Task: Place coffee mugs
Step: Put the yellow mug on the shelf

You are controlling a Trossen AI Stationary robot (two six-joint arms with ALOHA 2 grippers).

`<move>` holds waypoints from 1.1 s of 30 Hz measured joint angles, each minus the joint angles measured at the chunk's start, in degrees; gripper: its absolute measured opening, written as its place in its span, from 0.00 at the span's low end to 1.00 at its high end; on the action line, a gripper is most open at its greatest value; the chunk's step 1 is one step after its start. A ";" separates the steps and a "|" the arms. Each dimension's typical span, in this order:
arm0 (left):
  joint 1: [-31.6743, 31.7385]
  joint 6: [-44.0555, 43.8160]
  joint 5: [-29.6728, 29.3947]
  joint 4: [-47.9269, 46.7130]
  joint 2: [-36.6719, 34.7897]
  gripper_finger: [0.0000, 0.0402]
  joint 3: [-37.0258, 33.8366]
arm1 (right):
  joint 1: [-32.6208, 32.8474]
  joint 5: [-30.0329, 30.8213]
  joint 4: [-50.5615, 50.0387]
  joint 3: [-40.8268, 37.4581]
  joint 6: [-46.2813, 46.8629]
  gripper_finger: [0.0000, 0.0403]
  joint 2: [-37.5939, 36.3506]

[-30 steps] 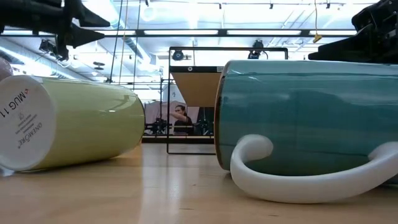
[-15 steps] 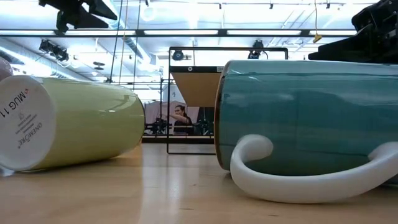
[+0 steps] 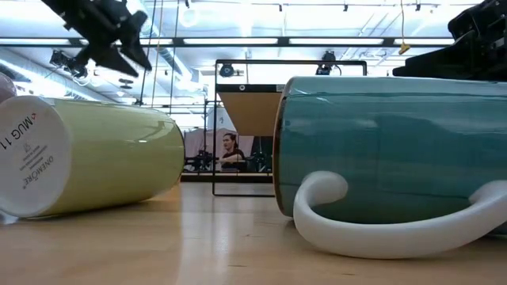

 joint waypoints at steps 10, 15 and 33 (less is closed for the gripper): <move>8.38 -0.13 6.57 -0.56 7.55 0.53 0.00 | 0.01 0.00 0.00 0.00 0.00 0.51 0.00; 10.29 -0.15 9.81 -0.74 11.47 0.53 0.00 | 0.01 0.00 0.00 0.00 0.01 0.51 -0.01; 12.68 -0.02 18.34 -2.88 25.96 0.53 0.00 | 0.01 0.00 0.00 0.00 0.02 0.51 -0.02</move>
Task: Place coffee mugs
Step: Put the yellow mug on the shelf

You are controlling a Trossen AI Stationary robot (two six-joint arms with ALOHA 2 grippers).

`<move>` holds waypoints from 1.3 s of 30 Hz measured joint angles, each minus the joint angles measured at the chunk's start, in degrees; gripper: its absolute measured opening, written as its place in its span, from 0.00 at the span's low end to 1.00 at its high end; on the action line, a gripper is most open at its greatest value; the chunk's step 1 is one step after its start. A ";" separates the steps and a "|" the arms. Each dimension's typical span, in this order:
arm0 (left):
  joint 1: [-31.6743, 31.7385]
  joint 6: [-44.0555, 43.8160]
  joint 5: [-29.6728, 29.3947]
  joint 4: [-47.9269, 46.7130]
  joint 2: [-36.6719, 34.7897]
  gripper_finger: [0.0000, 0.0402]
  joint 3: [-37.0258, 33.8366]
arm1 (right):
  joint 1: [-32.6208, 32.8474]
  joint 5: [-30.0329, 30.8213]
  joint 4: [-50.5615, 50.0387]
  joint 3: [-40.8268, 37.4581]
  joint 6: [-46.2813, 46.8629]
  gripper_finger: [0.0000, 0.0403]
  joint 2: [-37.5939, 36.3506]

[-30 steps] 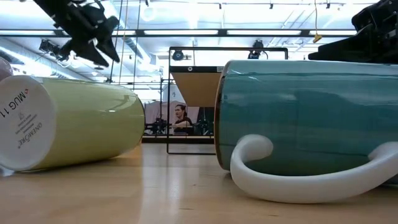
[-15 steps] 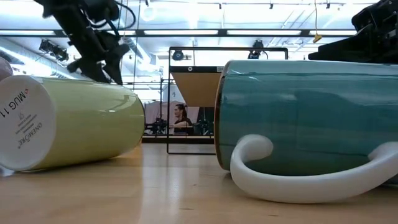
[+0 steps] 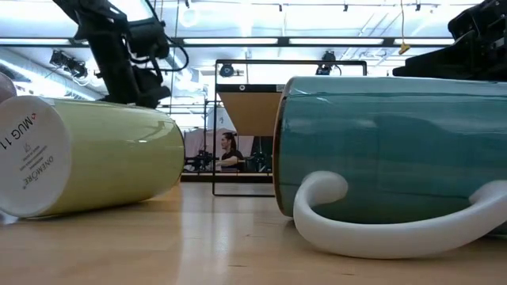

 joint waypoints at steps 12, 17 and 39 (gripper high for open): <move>0.00 0.98 0.10 0.36 5.53 0.53 -0.02 | 0.02 0.00 0.00 -0.01 -0.01 0.51 0.01; 0.00 1.48 -0.21 1.32 6.63 0.53 -0.02 | -0.01 0.00 0.00 0.00 0.00 0.51 0.02; 0.00 4.02 -1.31 1.71 6.86 0.19 -0.04 | 0.00 0.00 0.00 0.00 0.00 0.51 0.00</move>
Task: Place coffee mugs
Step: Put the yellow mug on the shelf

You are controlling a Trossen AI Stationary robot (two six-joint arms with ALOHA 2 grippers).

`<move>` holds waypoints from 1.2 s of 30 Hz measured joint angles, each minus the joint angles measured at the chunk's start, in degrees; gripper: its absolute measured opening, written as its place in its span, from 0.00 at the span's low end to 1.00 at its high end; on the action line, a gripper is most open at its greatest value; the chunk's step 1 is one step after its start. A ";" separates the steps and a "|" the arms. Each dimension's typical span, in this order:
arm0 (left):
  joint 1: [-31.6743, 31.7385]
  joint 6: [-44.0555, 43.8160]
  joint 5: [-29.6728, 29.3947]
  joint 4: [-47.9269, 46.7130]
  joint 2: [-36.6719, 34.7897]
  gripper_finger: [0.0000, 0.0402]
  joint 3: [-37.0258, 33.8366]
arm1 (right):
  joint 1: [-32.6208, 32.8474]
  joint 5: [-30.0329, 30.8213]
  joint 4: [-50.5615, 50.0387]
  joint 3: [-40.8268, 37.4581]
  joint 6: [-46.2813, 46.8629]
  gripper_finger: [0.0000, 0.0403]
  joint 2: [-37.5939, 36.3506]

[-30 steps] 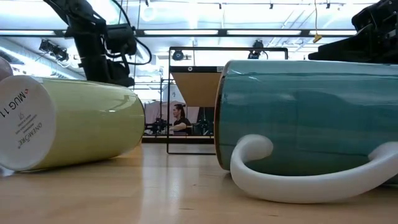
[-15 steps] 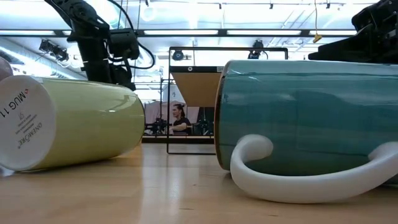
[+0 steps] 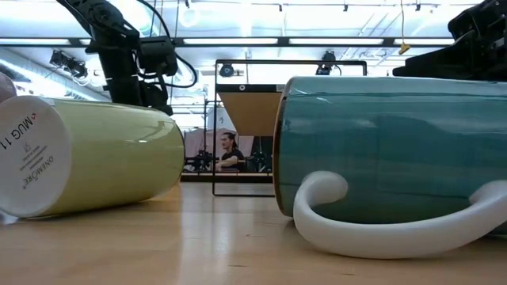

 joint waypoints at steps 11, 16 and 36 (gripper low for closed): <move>-0.02 0.07 -0.62 0.02 -0.15 0.17 -0.02 | 0.00 0.00 0.00 -0.01 -0.01 0.51 0.01; -0.02 0.09 -0.77 0.24 -0.15 0.16 -0.02 | 0.01 0.00 0.00 0.00 -0.01 0.51 0.01; -0.02 0.00 -0.92 0.53 -8.97 0.15 -0.04 | 0.00 0.00 0.00 0.00 0.00 0.51 0.02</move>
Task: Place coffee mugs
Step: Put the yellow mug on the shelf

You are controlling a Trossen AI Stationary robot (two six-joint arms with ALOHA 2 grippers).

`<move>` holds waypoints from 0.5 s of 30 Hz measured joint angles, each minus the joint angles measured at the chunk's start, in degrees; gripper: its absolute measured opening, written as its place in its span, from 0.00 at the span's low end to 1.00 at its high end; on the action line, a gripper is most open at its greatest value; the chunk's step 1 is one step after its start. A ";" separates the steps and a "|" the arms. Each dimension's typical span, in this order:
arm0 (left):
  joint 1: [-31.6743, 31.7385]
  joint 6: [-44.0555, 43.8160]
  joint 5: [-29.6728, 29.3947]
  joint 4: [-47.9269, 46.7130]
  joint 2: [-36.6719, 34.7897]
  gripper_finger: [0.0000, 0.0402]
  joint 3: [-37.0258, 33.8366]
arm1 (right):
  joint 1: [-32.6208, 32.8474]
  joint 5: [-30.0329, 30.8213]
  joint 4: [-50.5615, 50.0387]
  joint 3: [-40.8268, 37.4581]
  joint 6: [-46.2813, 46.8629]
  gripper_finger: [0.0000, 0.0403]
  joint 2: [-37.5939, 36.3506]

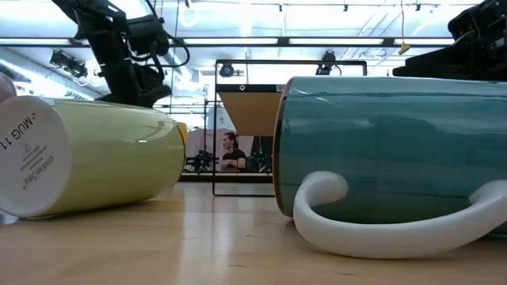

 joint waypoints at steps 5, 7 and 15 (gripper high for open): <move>-0.04 0.13 0.00 0.06 -3.63 0.15 0.00 | 0.01 0.00 0.00 0.00 0.00 0.51 -0.01; -0.04 0.13 0.01 -0.10 -4.95 0.15 0.25 | 0.02 0.00 0.00 0.00 -0.01 0.51 0.00; -0.07 6.44 0.11 -7.22 -5.80 0.15 11.03 | 0.00 0.00 0.00 0.00 -0.01 0.51 -0.02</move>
